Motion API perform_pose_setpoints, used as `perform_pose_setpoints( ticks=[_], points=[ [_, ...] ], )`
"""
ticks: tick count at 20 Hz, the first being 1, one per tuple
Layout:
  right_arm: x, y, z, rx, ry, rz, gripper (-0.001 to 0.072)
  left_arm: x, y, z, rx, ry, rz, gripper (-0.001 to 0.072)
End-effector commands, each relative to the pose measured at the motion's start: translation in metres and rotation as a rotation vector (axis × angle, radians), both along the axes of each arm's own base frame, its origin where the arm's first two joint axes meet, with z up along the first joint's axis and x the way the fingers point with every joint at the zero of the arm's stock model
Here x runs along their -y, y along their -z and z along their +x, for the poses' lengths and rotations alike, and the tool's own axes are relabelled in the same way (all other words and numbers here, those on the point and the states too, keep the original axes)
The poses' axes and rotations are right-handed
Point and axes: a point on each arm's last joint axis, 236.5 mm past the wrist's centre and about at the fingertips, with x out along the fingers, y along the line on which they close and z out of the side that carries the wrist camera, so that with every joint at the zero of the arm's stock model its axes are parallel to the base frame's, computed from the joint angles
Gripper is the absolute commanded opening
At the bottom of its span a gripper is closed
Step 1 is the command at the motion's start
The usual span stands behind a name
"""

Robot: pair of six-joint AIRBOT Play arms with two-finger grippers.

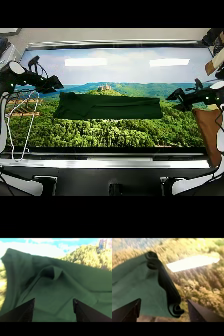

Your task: Fold the clothes and pants, and hang the long-sleeved shirts on hangers.

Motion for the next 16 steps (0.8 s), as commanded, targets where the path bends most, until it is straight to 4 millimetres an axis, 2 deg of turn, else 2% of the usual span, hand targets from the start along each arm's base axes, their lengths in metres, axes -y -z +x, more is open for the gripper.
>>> perform_pose_setpoints(
  ticks=[1,4,11,13,15,16],
  points=[
    [-0.011,0.010,-0.010,-0.035,-0.041,0.166,0.0658,-0.015,-0.039,-0.014,0.038,-0.004,0.121,0.0559],
    [-0.024,0.026,0.000,-0.027,-0.044,0.185,0.0657,-0.009,-0.055,-0.018,0.067,-0.005,0.118,0.0559],
    [-0.070,0.057,0.012,-0.038,-0.107,0.140,0.0643,0.006,-0.054,-0.021,0.053,0.007,0.109,0.0559],
    [-0.082,0.063,0.013,-0.029,-0.145,0.109,0.0510,0.007,-0.054,-0.021,0.052,0.006,0.107,0.0558],
    [-0.094,0.059,0.013,-0.013,-0.176,0.116,0.0219,0.007,-0.054,-0.021,0.048,-0.005,0.099,0.0558],
    [-0.097,0.053,0.015,0.000,-0.180,0.125,0.0047,0.009,-0.054,-0.021,0.047,-0.003,0.091,0.0557]
  ],
)
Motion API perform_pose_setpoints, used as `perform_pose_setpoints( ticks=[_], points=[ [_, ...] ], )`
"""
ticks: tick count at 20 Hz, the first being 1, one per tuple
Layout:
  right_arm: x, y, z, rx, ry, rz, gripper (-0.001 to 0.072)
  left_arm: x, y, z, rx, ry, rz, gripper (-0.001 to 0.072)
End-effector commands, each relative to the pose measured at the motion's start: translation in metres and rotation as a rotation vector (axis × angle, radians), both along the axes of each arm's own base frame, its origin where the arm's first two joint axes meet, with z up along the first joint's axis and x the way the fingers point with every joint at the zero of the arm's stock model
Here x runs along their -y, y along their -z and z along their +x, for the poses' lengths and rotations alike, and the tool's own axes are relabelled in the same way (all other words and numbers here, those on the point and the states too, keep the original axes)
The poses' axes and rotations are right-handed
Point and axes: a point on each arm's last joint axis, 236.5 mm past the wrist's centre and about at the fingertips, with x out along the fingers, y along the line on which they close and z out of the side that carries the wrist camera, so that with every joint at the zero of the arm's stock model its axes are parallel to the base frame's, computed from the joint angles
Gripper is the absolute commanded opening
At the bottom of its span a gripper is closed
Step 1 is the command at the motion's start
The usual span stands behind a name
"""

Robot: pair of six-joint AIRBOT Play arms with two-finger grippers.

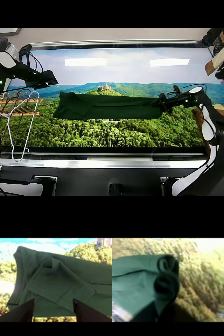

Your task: Fold the clothes and pants, and hang the long-sleeved shirts on hangers.

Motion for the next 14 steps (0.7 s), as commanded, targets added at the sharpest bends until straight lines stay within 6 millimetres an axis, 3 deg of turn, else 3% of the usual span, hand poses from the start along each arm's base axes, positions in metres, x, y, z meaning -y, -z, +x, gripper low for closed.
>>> perform_pose_setpoints(
  ticks=[1,2,3,4,8,12,14],
  points=[
    [-0.016,-0.016,0.006,0.056,-0.028,0.011,0.0030,0.007,0.000,0.000,-0.005,0.000,-0.023,0.0527],
    [-0.014,-0.029,0.009,0.087,-0.030,0.001,0.0029,0.013,0.002,0.000,-0.010,0.009,-0.035,0.0405],
    [-0.013,-0.046,0.012,0.122,-0.036,-0.010,0.0029,0.022,0.006,0.000,-0.016,0.022,-0.046,0.0142],
    [-0.013,-0.064,0.013,0.143,-0.037,-0.015,0.0029,0.033,0.012,0.001,-0.018,0.035,-0.057,0.0021],
    [-0.007,-0.129,0.001,0.196,-0.056,-0.079,0.0030,0.125,0.057,0.008,-0.067,0.024,-0.242,0.0018],
    [0.019,-0.173,-0.024,0.224,-0.088,-0.258,0.0030,0.251,0.115,-0.002,-0.158,0.018,-0.436,0.0017],
    [0.023,-0.193,-0.035,0.235,-0.087,-0.295,0.0030,0.314,0.130,-0.016,-0.204,0.006,-0.563,0.0017]
  ],
)
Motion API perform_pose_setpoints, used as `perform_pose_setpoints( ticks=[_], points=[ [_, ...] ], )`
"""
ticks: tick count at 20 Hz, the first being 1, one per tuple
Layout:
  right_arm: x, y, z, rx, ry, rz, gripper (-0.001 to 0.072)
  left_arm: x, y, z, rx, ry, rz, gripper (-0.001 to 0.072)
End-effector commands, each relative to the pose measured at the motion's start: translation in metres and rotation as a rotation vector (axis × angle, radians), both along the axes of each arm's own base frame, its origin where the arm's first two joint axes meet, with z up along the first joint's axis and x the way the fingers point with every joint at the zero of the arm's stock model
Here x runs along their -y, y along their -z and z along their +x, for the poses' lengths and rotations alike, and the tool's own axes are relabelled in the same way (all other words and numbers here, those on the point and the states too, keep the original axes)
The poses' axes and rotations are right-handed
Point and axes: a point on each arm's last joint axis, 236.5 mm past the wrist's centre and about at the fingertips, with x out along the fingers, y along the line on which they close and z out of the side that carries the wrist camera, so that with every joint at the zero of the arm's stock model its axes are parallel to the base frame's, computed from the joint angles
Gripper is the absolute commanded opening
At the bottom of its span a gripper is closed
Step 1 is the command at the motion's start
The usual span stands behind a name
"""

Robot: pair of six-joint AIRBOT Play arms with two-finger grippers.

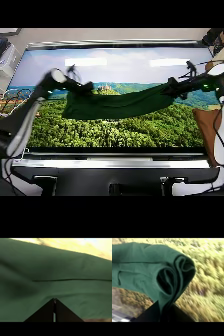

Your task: Fold the clothes and pants, and hang the long-sleeved shirts on hangers.

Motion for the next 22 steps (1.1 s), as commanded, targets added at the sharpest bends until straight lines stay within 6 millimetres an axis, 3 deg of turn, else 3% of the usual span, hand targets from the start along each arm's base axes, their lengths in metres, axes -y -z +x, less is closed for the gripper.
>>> perform_pose_setpoints(
  ticks=[1,4,7,11,13,14,16,18,20,22],
  points=[
    [0.012,-0.038,-0.025,0.021,0.006,-0.096,0.0030,0.111,0.025,-0.019,-0.082,-0.061,-0.234,0.0017],
    [0.011,-0.070,-0.036,0.076,0.037,-0.113,0.0030,0.174,0.037,-0.043,-0.094,-0.042,-0.297,0.0016],
    [0.009,-0.093,-0.039,0.123,0.075,-0.109,0.0030,0.219,0.046,-0.071,-0.142,0.002,-0.323,0.0016],
    [0.000,-0.108,-0.031,0.178,0.095,-0.057,0.0029,0.260,0.053,-0.088,-0.176,0.029,-0.353,0.0016],
    [-0.005,-0.117,-0.022,0.219,0.110,-0.021,0.0029,0.264,0.048,-0.088,-0.171,0.053,-0.362,0.0016],
    [-0.005,-0.119,-0.019,0.231,0.117,-0.016,0.0029,0.257,0.045,-0.087,-0.177,0.070,-0.353,0.0016],
    [-0.006,-0.117,-0.019,0.223,0.113,-0.010,0.0029,0.219,0.043,-0.087,-0.196,0.150,-0.252,0.0015],
    [-0.019,-0.116,-0.023,0.197,0.083,0.034,0.0029,0.151,0.036,-0.078,-0.173,0.227,-0.054,0.0015],
    [-0.039,-0.115,-0.023,0.190,0.050,0.049,0.0029,0.076,0.000,-0.050,-0.063,0.251,0.111,0.0016],
    [-0.074,-0.112,-0.018,0.194,0.019,0.068,0.0029,0.008,-0.061,-0.023,0.057,0.192,0.175,0.0017]
  ],
)
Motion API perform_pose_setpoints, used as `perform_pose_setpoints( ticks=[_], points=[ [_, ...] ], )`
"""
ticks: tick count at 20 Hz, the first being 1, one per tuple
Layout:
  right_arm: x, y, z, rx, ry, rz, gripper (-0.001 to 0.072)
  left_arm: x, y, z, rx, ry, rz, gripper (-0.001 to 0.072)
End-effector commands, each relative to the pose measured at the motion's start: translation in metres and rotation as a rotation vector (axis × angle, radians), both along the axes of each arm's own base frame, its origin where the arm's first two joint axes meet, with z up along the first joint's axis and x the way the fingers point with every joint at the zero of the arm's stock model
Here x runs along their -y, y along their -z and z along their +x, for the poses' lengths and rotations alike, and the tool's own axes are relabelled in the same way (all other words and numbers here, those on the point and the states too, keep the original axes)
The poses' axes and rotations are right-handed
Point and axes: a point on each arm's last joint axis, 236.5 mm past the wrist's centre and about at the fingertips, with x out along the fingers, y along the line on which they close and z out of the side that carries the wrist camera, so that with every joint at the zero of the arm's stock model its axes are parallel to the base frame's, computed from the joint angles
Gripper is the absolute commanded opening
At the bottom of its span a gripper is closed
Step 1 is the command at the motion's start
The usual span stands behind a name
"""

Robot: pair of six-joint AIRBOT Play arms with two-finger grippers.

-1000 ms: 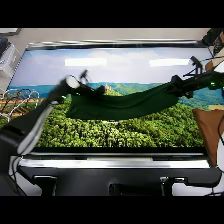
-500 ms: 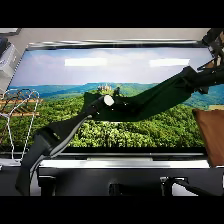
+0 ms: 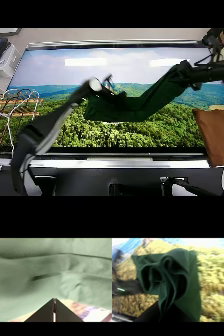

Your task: Fold the clothes and pants, and hang the long-sleeved shirts on hangers.

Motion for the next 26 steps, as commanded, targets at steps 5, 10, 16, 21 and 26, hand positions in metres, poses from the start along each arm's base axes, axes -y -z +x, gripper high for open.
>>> perform_pose_setpoints(
  ticks=[5,10,16,21,26],
  points=[
    [-0.162,0.034,0.016,-0.038,-0.122,0.110,0.0028,-0.244,-0.199,0.012,0.329,-0.205,0.200,0.0017],
    [-0.264,0.091,0.019,-0.087,-0.143,0.169,0.0028,-0.325,-0.275,-0.016,0.472,-0.382,0.214,0.0017],
    [-0.299,0.150,0.020,-0.184,-0.124,0.195,0.0028,-0.342,-0.278,-0.023,0.472,-0.400,0.236,0.0017],
    [-0.299,0.168,0.036,-0.172,-0.075,0.198,0.0029,-0.342,-0.276,-0.022,0.469,-0.396,0.239,0.0017],
    [-0.298,0.166,0.052,-0.130,-0.022,0.217,0.0028,-0.342,-0.276,-0.021,0.468,-0.396,0.239,0.0018]
  ],
)
